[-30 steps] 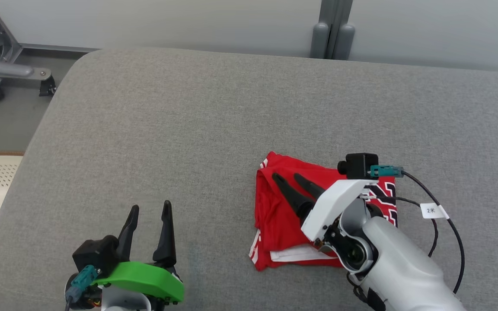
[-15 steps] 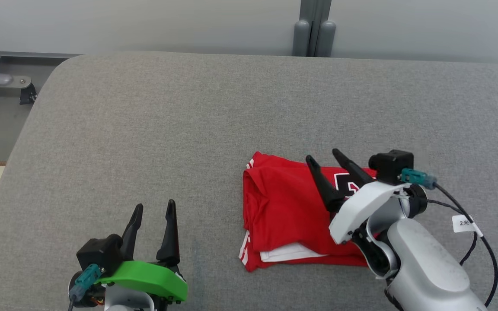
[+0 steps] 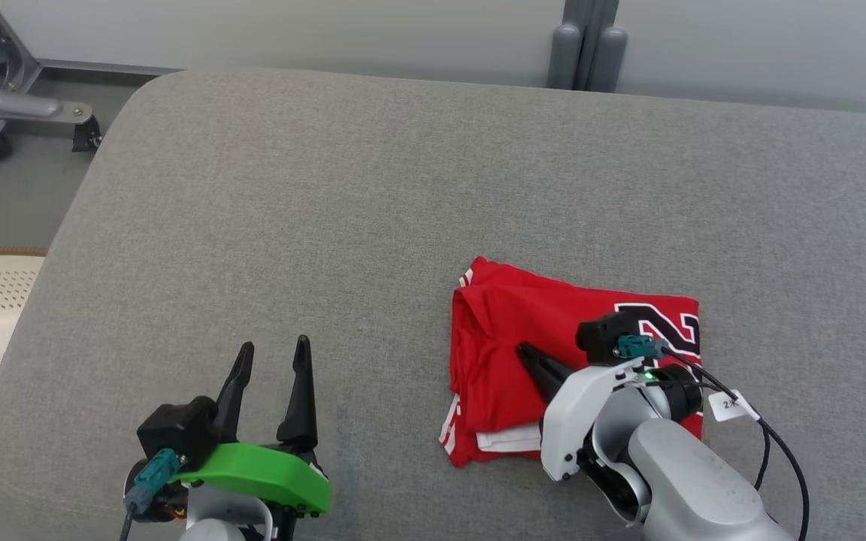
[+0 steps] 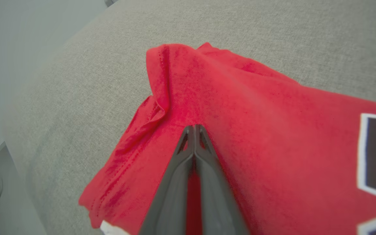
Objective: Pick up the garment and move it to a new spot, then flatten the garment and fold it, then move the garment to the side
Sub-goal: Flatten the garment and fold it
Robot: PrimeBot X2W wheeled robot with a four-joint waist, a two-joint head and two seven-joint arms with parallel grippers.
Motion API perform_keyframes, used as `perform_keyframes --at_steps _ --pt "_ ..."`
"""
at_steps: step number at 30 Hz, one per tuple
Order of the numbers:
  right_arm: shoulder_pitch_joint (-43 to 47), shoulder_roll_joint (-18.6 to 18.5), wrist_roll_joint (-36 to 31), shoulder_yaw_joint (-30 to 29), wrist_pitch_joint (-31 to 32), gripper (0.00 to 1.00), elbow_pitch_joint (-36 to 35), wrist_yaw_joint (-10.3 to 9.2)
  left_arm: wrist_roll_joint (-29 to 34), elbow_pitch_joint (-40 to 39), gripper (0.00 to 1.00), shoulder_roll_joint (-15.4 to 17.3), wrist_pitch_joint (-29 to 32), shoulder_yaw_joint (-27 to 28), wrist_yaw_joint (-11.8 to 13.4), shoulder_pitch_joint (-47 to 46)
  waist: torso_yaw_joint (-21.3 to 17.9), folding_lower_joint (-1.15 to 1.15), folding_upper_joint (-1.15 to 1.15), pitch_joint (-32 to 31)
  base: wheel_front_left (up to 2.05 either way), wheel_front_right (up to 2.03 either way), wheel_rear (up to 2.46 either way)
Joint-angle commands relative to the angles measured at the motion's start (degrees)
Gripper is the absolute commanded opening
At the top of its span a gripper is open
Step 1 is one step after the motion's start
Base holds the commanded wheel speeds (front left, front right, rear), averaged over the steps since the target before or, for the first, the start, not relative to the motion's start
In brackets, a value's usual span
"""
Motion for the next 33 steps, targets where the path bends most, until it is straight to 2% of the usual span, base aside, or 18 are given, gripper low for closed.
perform_keyframes --at_steps 1,10,15,19,23,27,31,32,33 --pt "-1.28 0.25 -0.39 0.53 -0.59 0.0 1.39 -0.02 -0.23 0.26 1.0 -0.08 -0.26 0.04 -0.03 -0.78 1.69 0.0 0.0 0.45 0.0 0.0 0.0" --pt "-6.31 0.83 0.26 5.33 -3.13 0.0 9.45 -0.02 -0.74 0.92 1.0 -0.27 -0.93 -0.08 -0.25 -0.95 4.05 0.0 0.0 0.69 0.0 0.0 0.0" --pt "-7.72 0.85 6.48 13.21 -3.37 0.0 8.08 -0.02 -0.8 1.31 1.0 -0.33 -1.1 -0.31 -0.24 -1.17 4.1 0.0 0.0 0.48 0.0 0.0 0.0" --pt "-9.14 0.79 9.61 17.06 -4.8 0.0 8.72 -0.03 -0.74 1.53 1.0 -0.15 -1.12 -0.5 -0.12 -0.69 3.27 0.0 0.0 0.03 0.0 0.0 0.0" --pt "-10.29 0.85 11.42 18.42 -8.67 0.0 9.18 -0.03 -0.76 1.54 1.0 0.2 -1.17 -0.43 0.19 -0.06 1.87 0.0 0.0 -0.71 0.0 0.0 0.0" --pt "-10.92 0.84 12.55 16.12 -13.44 0.0 10.08 -0.03 -0.69 1.12 1.0 0.38 -1.67 -0.19 0.24 0.5 0.01 0.0 0.0 -1.97 0.0 0.0 0.0" --pt "-10.5 0.82 10.49 10.93 -15.94 0.5 11.01 -0.03 -0.02 0.56 1.0 0.47 -2.46 -0.01 0.02 0.78 -2.35 0.0 0.0 -3.24 0.0 0.0 0.0" --pt "-10.09 0.62 9.42 8.84 -16.17 0.89 10.9 -0.03 0.06 0.51 1.0 0.4 -2.74 0.07 -0.02 0.76 -3.03 0.0 0.0 -3.54 0.0 0.0 0.0" --pt "-9.63 0.46 8.43 7.06 -16.38 1.0 10.47 -0.03 0.2 0.45 1.0 0.39 -2.9 0.24 -0.04 0.7 -3.64 0.0 0.0 -3.73 0.0 0.0 0.0"
